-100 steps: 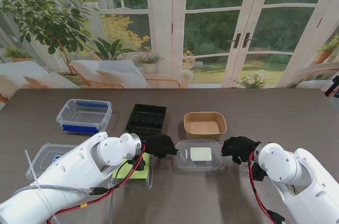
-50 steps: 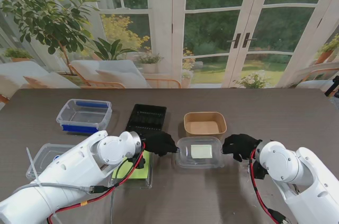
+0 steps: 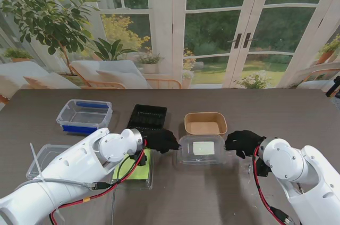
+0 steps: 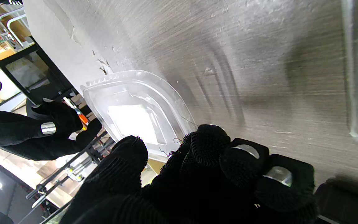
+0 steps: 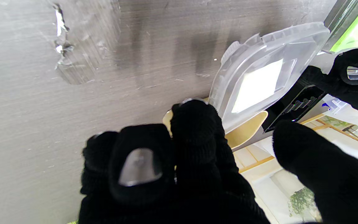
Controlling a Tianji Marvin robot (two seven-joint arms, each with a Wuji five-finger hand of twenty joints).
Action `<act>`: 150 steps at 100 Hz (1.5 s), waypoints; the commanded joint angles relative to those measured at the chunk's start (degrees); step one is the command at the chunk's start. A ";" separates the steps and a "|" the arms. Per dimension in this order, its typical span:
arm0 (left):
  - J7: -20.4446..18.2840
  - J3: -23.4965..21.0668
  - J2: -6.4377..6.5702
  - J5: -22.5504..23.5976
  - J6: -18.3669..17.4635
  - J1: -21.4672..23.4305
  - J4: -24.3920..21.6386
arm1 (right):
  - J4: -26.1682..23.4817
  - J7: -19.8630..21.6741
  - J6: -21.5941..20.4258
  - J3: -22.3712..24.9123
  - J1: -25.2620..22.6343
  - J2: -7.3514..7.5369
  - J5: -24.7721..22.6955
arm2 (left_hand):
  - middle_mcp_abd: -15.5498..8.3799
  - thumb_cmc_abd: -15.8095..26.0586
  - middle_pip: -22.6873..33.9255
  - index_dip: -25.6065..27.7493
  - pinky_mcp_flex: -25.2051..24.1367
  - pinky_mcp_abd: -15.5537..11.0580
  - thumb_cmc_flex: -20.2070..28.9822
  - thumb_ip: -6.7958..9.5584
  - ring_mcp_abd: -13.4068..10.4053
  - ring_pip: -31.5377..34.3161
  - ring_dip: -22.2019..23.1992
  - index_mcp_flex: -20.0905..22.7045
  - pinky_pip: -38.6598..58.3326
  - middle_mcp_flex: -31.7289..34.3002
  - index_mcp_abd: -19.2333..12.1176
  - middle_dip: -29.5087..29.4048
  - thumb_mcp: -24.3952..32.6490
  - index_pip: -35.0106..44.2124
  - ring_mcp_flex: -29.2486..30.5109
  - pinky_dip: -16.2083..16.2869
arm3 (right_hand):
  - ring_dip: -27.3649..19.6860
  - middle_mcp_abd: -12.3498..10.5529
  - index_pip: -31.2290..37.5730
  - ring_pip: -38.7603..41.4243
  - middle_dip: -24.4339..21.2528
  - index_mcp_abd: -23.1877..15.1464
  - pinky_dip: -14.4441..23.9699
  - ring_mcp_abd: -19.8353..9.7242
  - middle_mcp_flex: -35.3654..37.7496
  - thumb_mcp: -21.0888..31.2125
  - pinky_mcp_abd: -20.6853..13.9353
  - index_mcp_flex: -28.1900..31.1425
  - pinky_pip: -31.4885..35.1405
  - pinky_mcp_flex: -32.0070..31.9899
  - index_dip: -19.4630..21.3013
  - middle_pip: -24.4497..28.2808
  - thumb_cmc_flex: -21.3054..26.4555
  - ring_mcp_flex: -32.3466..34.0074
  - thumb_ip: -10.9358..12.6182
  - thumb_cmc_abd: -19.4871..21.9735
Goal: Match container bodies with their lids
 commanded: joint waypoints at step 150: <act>-0.84 1.15 -1.05 0.03 -0.21 -1.39 2.26 | -0.23 0.72 0.96 -0.68 0.17 -0.21 0.57 | -0.83 0.20 -0.77 -1.03 -1.74 -4.01 -1.82 -1.42 2.69 -0.37 -0.27 -0.17 -0.62 0.76 1.52 0.11 2.69 -2.66 0.13 -0.56 | -0.18 1.86 -2.29 1.13 0.74 -5.37 -0.19 1.11 0.50 1.43 0.98 -0.19 2.45 16.00 -1.65 1.84 -1.13 2.00 1.76 1.28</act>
